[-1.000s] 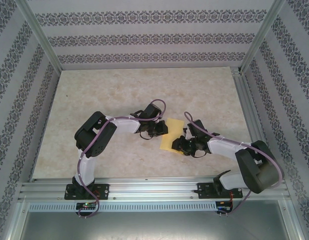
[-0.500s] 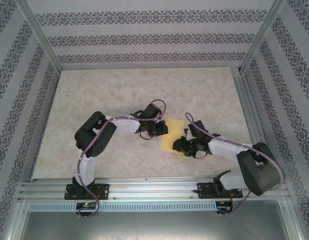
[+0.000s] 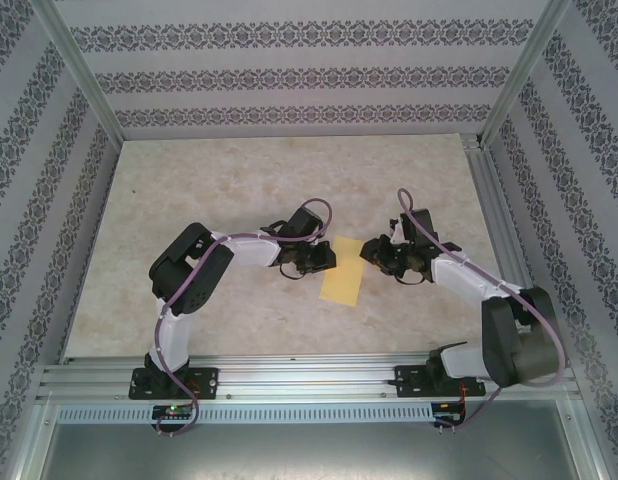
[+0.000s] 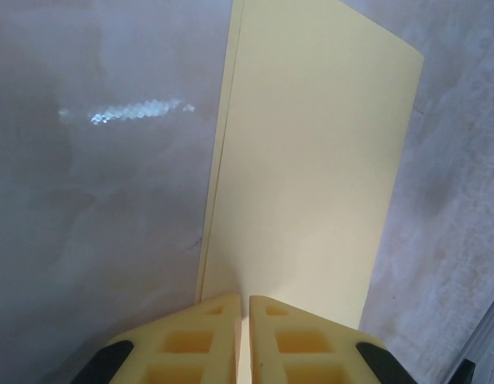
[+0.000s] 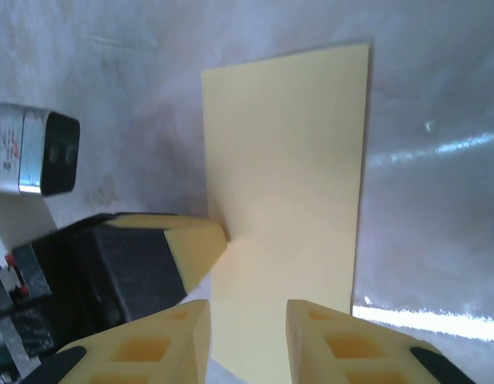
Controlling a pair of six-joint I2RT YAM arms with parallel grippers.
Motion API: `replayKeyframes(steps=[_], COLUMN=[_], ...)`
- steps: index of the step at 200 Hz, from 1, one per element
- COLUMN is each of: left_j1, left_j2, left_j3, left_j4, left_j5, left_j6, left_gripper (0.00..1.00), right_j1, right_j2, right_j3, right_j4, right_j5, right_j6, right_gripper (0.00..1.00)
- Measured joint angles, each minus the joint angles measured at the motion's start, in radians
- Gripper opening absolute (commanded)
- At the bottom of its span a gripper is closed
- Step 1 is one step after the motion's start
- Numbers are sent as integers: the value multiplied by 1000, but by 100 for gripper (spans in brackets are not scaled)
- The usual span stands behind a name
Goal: Fold a paper plane with a square sheet of paper (pick it up from the middle)
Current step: Fold the square sheet of paper in half at the center of the table.
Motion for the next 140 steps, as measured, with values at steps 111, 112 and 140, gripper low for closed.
replayKeyframes(steps=[111,112,140], left_j1=[-3,-3,-5], left_j2=[0,0,0], left_j3=[0,0,0], left_j4=[-1,-1,-3], left_j5=[0,0,0], left_j6=[3,4,4], left_gripper=[15,15,15], right_j1=[-32,-32,-33], right_j2=[319,317,298], right_j3=[84,84,137], right_j4=[125,122,43], right_j5=[-82,-82,-77], right_j6=[-47,-48,-67], right_gripper=[32,32,33])
